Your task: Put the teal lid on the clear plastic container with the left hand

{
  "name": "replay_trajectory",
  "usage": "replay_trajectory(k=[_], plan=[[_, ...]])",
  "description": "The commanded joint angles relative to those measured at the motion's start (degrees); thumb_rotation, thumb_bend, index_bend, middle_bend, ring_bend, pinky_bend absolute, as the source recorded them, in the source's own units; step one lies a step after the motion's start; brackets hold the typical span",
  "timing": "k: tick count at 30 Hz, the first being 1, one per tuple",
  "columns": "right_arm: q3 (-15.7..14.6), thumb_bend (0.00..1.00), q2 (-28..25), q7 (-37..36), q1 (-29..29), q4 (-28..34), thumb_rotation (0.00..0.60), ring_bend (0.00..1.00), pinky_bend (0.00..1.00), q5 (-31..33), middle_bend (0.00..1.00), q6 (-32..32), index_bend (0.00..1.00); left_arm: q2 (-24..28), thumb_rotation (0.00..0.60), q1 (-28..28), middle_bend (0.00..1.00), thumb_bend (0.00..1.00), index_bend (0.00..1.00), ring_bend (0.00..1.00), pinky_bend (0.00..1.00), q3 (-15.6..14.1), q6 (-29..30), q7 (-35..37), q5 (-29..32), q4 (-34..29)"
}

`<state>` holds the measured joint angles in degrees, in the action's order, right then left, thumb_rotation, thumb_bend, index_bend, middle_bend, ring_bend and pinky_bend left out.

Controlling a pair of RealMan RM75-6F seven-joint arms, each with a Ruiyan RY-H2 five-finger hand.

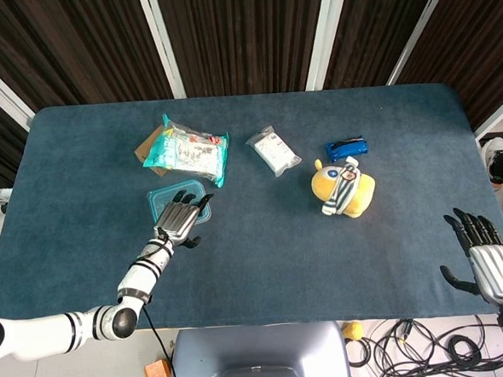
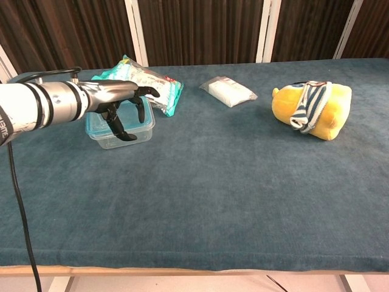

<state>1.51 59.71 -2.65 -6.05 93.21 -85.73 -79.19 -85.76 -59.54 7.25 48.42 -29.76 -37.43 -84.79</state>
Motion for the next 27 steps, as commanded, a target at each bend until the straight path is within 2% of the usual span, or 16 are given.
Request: replay_trajectory(k=[1, 27], plan=[[0.03, 0.25, -0.06, -0.19, 0.06, -0.01, 0.600, 0.00, 0.00, 0.03, 0.00, -0.12, 0.00, -0.14, 0.600, 0.00, 0.35, 0.28, 0.00, 0.12, 0.00, 0.14, -0.02, 0.21, -0.08, 0.16], [-0.02, 0.25, -0.53, -1.53, 0.19, -0.20, 0.600, 0.00, 0.00, -0.47, 0.00, -0.48, 0.00, 0.06, 0.600, 0.61, 0.33, 0.28, 0.00, 0.13, 0.00, 1.34, 2.01, 1.52, -2.35, -1.33]])
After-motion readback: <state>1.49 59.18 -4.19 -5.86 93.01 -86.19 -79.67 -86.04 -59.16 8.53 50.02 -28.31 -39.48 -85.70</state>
